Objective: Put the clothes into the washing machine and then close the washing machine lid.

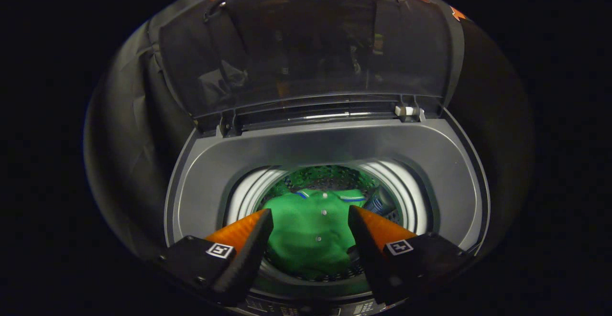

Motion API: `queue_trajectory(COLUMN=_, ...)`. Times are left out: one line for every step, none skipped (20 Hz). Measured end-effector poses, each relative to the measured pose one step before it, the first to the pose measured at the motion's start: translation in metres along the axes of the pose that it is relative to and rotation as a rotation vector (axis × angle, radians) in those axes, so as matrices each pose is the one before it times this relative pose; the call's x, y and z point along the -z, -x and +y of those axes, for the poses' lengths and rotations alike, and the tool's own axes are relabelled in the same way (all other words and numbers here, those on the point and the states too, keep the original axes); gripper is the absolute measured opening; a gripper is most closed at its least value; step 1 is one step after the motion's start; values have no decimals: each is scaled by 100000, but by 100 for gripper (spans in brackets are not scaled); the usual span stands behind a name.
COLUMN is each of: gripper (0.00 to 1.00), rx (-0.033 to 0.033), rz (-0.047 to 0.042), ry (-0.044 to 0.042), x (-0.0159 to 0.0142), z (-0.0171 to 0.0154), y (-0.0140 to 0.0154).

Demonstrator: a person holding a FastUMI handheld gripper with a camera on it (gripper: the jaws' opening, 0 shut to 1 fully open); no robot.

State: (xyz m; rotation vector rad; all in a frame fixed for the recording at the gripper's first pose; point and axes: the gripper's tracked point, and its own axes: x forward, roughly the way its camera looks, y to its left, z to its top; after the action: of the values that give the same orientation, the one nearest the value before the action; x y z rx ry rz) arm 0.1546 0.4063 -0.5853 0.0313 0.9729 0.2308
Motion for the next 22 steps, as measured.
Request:
queue_trajectory(gripper=99, rx=574, rz=114, ry=270, x=173, z=-287, y=286)
queue_trajectory(gripper=99, rx=474, rz=-225, ry=-238, x=-4, z=-90, y=105)
queue_trajectory(gripper=99, rx=262, rz=-437, ry=-228, x=-48, z=-28, y=173)
queue_trajectory(gripper=99, rx=61, rz=-504, ry=-62, x=-60, z=-33, y=247)
queue_trajectory(gripper=99, rx=-107, rz=-1874, ry=-64, x=-427, z=55, y=539)
queue_trajectory(gripper=99, rx=-506, rz=-3105, ry=273, x=-698, z=171, y=729)
queue_trajectory(gripper=99, rx=-672, rz=-3974, ry=672, x=-993, z=150, y=771)
queue_trajectory(gripper=99, rx=-618, rz=-4237, ry=1178, x=-1162, z=193, y=887)
queue_trajectory(gripper=99, rx=-925, rz=-4461, ry=1030, x=-1381, z=339, y=926)
queue_trajectory(gripper=99, rx=-1071, rz=-4107, ry=1397, x=-1536, z=351, y=833)
queue_trajectory(gripper=99, rx=-603, rz=-3526, ry=1260, x=-1516, z=251, y=710)
queue_trajectory(gripper=99, rx=-427, rz=-3623, ry=305, x=-1635, z=164, y=689)
queue_trajectory(gripper=99, rx=-665, rz=-4166, ry=-430, x=-1717, z=458, y=774)
queue_trajectory(gripper=99, rx=-626, rz=-4119, ry=-701, x=-1704, z=349, y=553)
queue_trajectory(gripper=99, rx=100, rz=-3245, ry=-486, x=-1640, z=145, y=434)
queue_trajectory(gripper=99, rx=-734, rz=-3332, ry=141, x=-1677, z=254, y=585)
queue_trajectory(gripper=99, rx=-536, rz=-4796, ry=682, x=-2134, z=133, y=462)
queue_trajectory(gripper=99, rx=68, rz=-4349, ry=1441, x=-1832, z=-175, y=148)
queue_trajectory(gripper=99, rx=345, rz=-5834, ry=1661, x=-2368, z=-258, y=-293)
queue_trajectory(gripper=98, rx=330, rz=-5500, ry=2119, x=-2498, z=-404, y=-644)
queue_trajectory(gripper=98, rx=580, rz=-3151, ry=3091, x=-1957, z=-829, y=-873)
queue_trajectory(gripper=98, rx=617, rz=-1843, ry=2662, x=-1998, z=-710, y=-623)
